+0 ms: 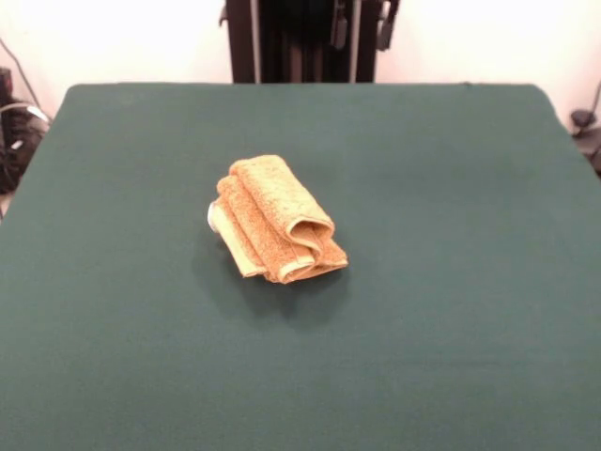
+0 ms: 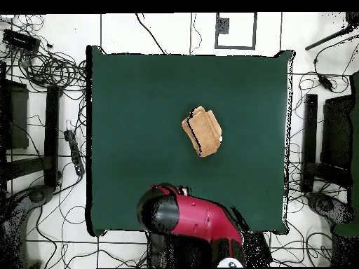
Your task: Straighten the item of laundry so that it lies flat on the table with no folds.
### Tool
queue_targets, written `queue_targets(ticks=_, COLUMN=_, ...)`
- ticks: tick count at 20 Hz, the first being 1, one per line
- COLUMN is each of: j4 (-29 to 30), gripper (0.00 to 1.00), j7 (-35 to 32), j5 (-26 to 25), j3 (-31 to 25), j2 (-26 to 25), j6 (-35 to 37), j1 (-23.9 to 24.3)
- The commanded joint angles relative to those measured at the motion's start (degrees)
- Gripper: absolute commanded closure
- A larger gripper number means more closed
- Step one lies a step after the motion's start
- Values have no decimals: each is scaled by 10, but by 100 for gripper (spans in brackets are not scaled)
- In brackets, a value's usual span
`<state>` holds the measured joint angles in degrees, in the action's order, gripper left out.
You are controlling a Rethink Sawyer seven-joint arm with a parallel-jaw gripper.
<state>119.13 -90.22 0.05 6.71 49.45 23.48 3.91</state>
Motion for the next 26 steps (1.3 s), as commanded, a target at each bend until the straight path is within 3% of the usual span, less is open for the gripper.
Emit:
queue_targets(ticks=1, j4=32, gripper=0, j7=51, j5=-57, j3=-65, j2=-16, j6=-50, j1=166)
queue_targets(ticks=13, j4=-25, gripper=0, j7=-11, j5=-111, j3=-100, j2=-46, j6=-15, j1=173)
queue_targets(ticks=23, j4=-70, gripper=0, j7=-25, j5=-124, j3=-108, j2=-85, j6=-8, j1=162)
queue_targets(ticks=24, j4=-59, gripper=0, j7=3, j5=-131, j3=-110, j2=-69, j6=-3, j1=210)
queue_targets(ticks=26, j4=-56, gripper=0, j7=8, j5=-136, j3=-112, j2=-65, j6=-2, j1=221)
